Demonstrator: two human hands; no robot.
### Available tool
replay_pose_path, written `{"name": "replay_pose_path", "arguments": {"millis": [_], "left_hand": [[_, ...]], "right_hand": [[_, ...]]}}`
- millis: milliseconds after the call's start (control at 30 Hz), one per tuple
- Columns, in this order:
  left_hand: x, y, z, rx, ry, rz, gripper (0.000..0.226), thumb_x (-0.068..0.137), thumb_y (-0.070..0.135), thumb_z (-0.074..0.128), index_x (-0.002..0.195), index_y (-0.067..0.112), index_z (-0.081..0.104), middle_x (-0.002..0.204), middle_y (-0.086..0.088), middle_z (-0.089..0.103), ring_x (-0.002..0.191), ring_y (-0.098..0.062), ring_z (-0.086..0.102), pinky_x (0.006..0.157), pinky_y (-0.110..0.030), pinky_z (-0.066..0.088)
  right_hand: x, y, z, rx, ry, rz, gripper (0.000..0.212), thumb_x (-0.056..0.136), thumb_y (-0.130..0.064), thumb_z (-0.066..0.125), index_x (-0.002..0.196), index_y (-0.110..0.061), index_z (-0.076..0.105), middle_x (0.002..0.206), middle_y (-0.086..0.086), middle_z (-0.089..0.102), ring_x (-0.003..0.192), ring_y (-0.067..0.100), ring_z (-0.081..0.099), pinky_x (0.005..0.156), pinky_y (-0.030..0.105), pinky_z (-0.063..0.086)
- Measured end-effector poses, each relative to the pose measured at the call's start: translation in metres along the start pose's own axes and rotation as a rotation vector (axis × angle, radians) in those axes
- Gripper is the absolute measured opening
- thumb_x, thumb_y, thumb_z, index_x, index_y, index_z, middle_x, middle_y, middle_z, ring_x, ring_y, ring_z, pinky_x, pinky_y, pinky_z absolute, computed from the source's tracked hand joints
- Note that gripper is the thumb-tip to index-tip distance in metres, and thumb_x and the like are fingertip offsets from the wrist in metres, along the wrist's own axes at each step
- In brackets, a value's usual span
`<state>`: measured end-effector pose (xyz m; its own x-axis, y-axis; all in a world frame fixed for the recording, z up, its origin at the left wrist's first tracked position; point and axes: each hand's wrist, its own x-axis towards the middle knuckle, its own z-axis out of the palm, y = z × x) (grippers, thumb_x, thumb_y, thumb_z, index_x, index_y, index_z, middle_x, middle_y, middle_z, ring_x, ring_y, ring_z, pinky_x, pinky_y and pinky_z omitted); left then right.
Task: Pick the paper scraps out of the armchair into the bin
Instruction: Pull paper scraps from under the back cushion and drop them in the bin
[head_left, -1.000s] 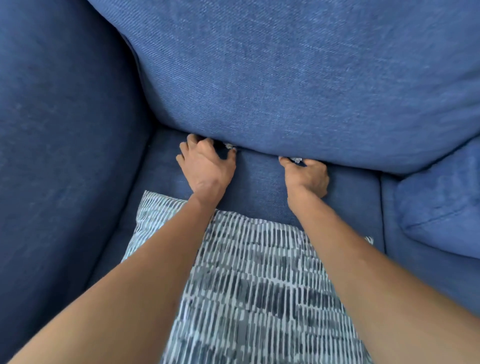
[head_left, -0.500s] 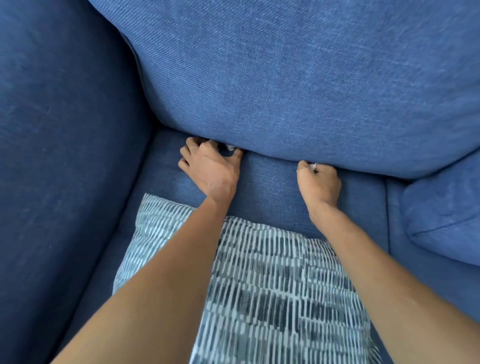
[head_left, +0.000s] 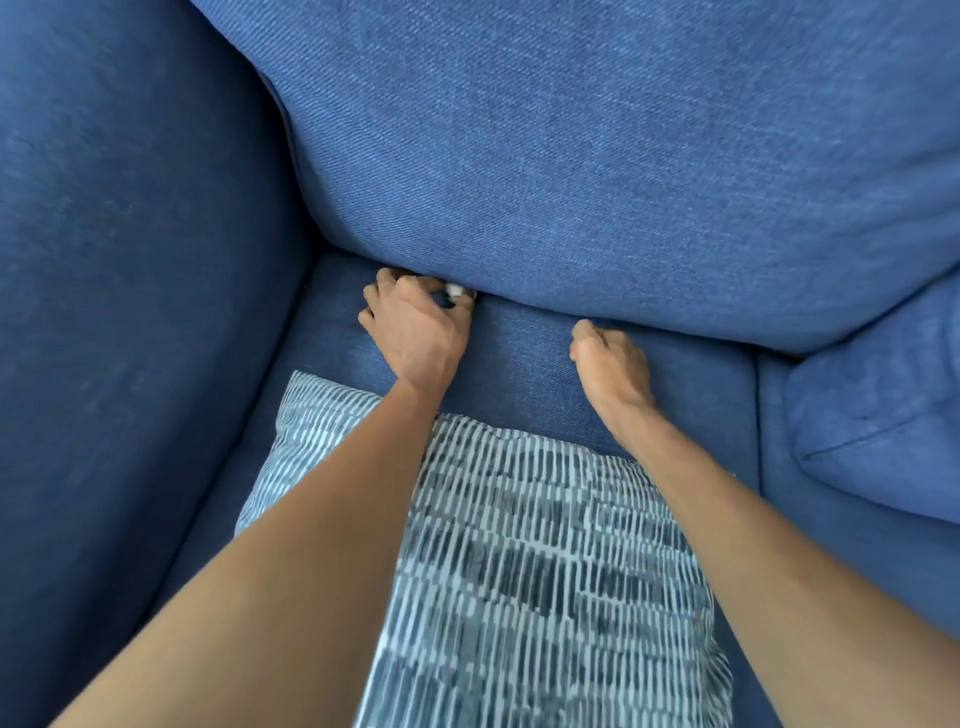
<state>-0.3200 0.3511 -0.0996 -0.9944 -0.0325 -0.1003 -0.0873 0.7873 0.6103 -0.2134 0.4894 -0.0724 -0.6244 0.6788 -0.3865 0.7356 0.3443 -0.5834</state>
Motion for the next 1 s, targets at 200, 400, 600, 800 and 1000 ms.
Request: {"name": "replay_pose_path", "arguments": {"millis": [200,400,600,800,1000], "left_hand": [[-0.02,-0.001,-0.029,0.032,-0.115,0.154,0.031,0.086,0.046,0.061,0.095,0.018,0.073,0.1,-0.006,0.073,0.101,-0.032,0.064,0.086,-0.039,0.052],[-0.05,-0.014,-0.078,-0.055,-0.053,0.186,0.021,0.088,0.033,0.061,0.098,0.016,0.069,0.092,-0.004,0.074,0.093,-0.03,0.063,0.084,-0.042,0.051],[-0.106,-0.047,-0.141,-0.143,0.108,0.087,0.02,0.091,0.032,0.057,0.1,0.02,0.07,0.083,0.007,0.069,0.087,-0.023,0.063,0.071,-0.034,0.05],[-0.18,-0.064,-0.204,-0.099,0.168,0.038,0.027,0.099,0.029,0.041,0.078,0.013,0.042,0.079,-0.011,0.062,0.075,-0.034,0.055,0.062,-0.039,0.04],[-0.252,-0.101,-0.261,-0.032,0.218,-0.058,0.034,0.098,0.028,0.039,0.069,0.013,0.032,0.056,-0.001,0.042,0.054,-0.024,0.039,0.048,-0.034,0.02]], "right_hand": [[0.01,0.003,-0.005,-0.008,-0.064,0.002,0.029,0.102,-0.024,0.035,0.078,-0.016,0.049,0.085,0.007,0.052,0.082,0.023,0.051,0.073,0.032,0.037],[-0.026,-0.012,-0.023,-0.008,-0.066,-0.106,0.035,0.102,-0.01,0.035,0.105,-0.012,0.07,0.103,0.0,0.063,0.093,0.017,0.053,0.078,0.023,0.037],[-0.078,-0.043,-0.04,-0.024,-0.035,-0.272,0.031,0.104,-0.021,0.045,0.104,-0.008,0.073,0.113,0.0,0.07,0.113,0.025,0.063,0.092,0.031,0.045],[-0.152,-0.054,-0.036,-0.062,-0.031,-0.41,0.043,0.106,-0.03,0.037,0.095,-0.006,0.071,0.096,0.006,0.07,0.102,0.033,0.064,0.084,0.034,0.046],[-0.228,-0.064,-0.016,-0.118,-0.02,-0.592,0.047,0.105,-0.034,0.038,0.066,-0.008,0.046,0.087,0.025,0.066,0.089,0.043,0.059,0.067,0.04,0.035]]}}
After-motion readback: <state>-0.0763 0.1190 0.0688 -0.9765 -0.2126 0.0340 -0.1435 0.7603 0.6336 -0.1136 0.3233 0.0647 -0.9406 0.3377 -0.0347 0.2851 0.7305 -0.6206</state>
